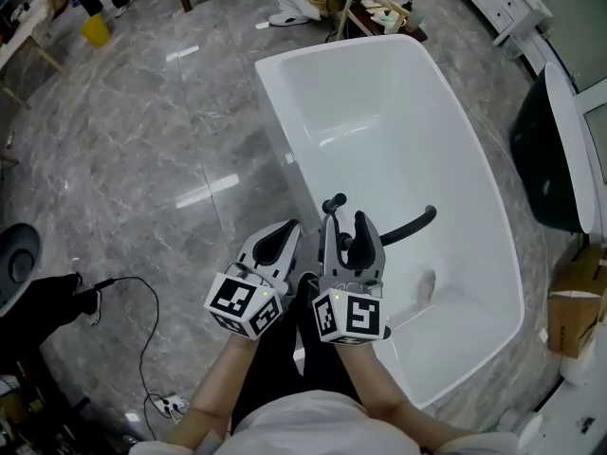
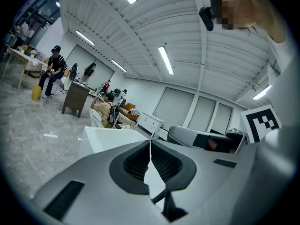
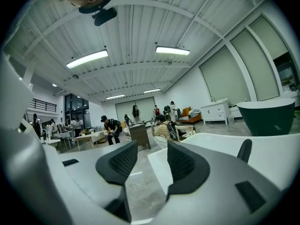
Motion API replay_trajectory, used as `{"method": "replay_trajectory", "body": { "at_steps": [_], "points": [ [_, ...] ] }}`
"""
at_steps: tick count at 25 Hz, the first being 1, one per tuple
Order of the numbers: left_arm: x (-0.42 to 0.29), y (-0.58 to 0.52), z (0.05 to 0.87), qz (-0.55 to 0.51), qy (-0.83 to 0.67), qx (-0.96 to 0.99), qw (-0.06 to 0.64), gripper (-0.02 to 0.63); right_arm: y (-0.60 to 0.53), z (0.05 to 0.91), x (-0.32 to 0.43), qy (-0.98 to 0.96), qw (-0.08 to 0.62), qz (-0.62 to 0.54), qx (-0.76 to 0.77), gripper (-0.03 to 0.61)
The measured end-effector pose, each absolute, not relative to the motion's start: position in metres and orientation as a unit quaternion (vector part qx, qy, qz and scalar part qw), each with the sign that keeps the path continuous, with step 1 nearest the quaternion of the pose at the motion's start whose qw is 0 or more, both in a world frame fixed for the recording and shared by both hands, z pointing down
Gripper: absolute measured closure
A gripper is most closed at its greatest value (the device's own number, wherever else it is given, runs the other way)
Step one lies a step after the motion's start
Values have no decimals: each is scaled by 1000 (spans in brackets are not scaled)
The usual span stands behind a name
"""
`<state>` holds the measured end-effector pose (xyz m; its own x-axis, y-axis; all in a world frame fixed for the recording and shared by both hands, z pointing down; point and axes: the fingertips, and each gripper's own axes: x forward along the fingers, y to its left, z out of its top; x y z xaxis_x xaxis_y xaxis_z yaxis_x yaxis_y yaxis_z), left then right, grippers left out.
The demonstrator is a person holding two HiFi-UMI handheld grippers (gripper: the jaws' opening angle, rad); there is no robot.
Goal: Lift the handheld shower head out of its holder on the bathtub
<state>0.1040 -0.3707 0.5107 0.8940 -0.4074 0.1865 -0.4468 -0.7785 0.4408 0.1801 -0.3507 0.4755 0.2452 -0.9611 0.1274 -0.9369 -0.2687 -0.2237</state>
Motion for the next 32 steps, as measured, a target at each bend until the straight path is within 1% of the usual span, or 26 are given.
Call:
{"method": "replay_trajectory", "body": {
  "at_steps": [8,10,17,23,32],
  "points": [
    [116,-378,537,58,-217,944,243,600,-367,507,189,580,52,-130,-803,391],
    [118,-379,548,64,-218,944,240,600,-368,518,192,573,52,-135,-806,379],
    [118,-386,585,69,-231,934,263,600,-372,557,201,543,34,-160,-824,368],
    [117,-402,605,72,-235,933,263,600,-382,582,209,525,27,-172,-833,368],
    [121,-411,642,85,-235,926,284,600,-391,615,225,508,14,-178,-843,354]
  ]
}}
